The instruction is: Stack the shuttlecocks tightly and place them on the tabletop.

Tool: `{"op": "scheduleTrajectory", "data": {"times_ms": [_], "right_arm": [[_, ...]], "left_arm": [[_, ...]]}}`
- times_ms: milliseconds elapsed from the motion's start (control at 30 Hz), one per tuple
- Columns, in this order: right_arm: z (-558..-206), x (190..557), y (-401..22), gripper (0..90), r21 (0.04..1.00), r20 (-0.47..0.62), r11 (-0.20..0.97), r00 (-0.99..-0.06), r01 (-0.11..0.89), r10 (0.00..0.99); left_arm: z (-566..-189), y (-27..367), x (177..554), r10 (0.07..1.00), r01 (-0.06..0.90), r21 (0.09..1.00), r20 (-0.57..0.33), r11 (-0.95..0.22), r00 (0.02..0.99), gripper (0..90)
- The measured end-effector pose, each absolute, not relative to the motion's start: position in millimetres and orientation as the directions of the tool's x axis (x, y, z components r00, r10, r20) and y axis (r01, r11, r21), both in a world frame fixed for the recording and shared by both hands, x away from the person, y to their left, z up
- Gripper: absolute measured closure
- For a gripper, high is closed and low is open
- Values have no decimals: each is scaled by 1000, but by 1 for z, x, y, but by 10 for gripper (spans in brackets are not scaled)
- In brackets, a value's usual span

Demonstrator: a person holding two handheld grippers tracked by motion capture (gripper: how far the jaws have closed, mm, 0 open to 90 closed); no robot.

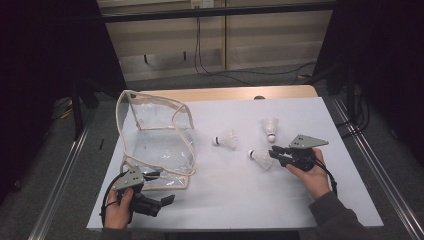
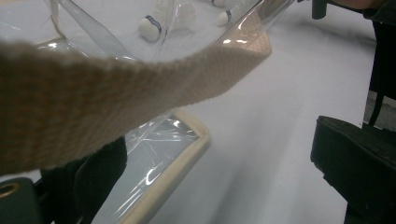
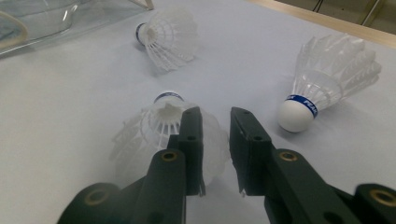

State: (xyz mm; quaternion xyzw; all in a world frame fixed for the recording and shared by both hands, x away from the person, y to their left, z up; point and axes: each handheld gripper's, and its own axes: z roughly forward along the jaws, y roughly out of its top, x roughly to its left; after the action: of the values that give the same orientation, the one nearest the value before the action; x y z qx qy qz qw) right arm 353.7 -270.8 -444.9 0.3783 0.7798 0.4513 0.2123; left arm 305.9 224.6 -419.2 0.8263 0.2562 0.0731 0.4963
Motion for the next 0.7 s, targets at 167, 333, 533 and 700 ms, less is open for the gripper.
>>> {"op": "scheduleTrajectory", "data": {"times_ms": [167, 333, 533, 700], "right_arm": [[-446, 353, -274, 692, 861, 4, 304, -604, 407, 797], [-446, 352, -277, 654, 858, 6, 297, -587, 419, 810], [-445, 349, -276, 584, 857, 16, 291, -586, 426, 810], [-442, 346, -275, 545, 858, 34, 278, -589, 431, 807]], "left_arm": [[-419, 225, 306, 497, 350, 857, -132, -377, 858, 36], [-419, 225, 306, 495, 350, 858, -133, -377, 859, 36], [-419, 225, 306, 496, 351, 856, -132, -379, 858, 36], [-419, 224, 306, 499, 354, 856, -133, -378, 856, 36]]}}
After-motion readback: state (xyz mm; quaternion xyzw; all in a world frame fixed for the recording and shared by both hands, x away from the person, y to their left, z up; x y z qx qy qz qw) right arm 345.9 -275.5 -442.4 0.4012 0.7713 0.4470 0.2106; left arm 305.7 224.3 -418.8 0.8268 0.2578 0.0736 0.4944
